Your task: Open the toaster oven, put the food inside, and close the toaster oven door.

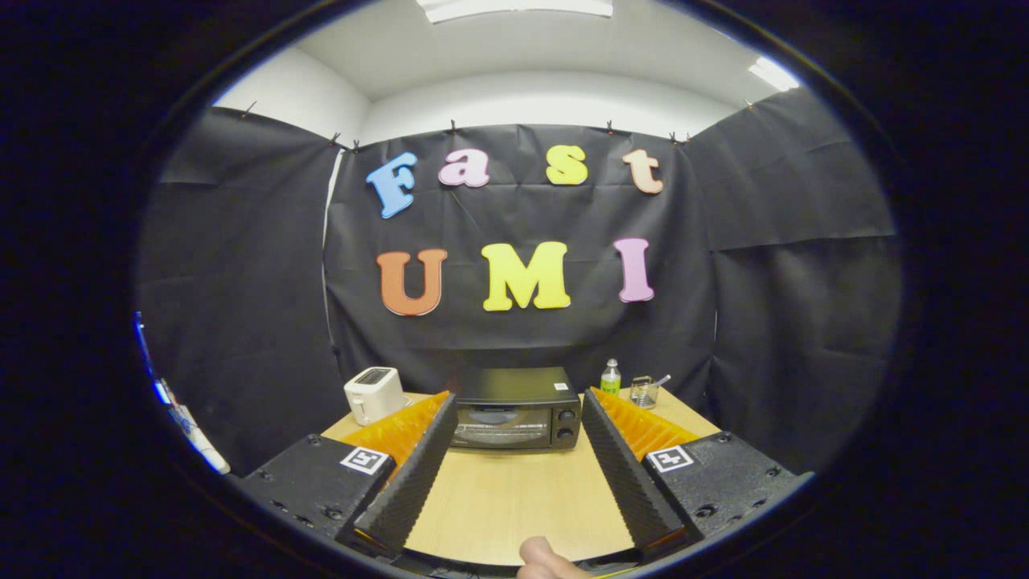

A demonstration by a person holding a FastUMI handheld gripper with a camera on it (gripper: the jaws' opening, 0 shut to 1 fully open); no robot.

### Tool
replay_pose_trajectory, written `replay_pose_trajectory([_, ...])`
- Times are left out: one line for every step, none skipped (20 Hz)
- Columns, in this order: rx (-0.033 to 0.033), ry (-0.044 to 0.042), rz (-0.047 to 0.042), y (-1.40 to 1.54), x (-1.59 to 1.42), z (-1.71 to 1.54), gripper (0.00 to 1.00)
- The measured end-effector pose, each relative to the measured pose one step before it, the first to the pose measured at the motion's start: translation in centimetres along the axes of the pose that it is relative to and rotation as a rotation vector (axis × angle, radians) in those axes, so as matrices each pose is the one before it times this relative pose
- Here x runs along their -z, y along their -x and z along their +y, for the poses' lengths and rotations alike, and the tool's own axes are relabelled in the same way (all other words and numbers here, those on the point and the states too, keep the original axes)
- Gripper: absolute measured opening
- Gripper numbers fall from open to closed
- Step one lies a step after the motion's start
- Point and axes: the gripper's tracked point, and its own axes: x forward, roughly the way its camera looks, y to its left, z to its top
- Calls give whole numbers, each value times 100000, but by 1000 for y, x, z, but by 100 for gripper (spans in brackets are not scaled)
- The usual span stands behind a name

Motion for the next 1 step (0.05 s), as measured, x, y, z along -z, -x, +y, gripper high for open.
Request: replay_pose_trajectory([-824, -419, 986, -69, 377, 285, 100])
